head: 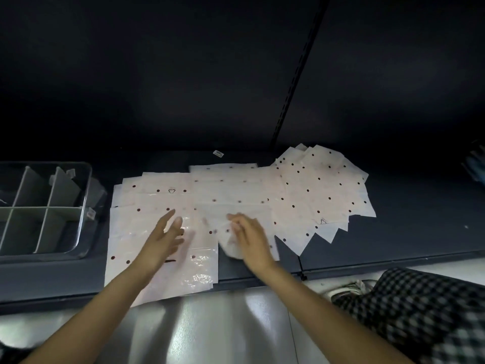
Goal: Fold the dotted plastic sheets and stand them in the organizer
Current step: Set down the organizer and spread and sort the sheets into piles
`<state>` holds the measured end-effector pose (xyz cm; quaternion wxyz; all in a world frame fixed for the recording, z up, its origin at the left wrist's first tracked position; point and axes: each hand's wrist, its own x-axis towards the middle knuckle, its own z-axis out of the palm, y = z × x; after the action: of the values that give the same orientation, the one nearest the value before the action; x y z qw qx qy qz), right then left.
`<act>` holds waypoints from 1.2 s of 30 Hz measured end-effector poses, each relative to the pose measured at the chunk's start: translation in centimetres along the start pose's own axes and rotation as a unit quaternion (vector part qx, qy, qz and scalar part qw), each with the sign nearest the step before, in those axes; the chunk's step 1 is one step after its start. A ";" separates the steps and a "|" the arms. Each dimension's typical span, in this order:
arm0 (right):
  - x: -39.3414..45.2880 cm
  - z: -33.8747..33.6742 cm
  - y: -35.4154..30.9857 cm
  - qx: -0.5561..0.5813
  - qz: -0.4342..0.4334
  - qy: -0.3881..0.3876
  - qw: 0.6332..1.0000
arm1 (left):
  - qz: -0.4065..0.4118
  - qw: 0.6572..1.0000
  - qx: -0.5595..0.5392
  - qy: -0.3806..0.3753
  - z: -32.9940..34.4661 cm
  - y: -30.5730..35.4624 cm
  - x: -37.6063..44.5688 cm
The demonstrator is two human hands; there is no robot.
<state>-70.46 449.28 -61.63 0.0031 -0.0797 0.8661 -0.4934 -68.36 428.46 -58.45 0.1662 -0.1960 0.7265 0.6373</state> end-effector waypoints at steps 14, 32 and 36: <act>2.8 -7.1 7.1 -0.192 0.135 0.063 0.970 | -0.003 0.890 0.412 0.195 -6.5 -2.9 2.5; 3.4 -15.3 13.3 -0.157 0.190 0.139 0.959 | 0.183 0.743 0.631 -0.127 14.9 -1.1 8.0; 4.4 -18.0 13.0 -0.019 0.234 0.238 0.943 | 0.184 0.739 0.630 -0.151 19.2 -0.2 8.7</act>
<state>-78.09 470.52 -63.22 -0.0891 0.2443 0.8453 -0.4668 -75.97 446.79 -65.46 0.2390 0.1893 0.9495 0.0735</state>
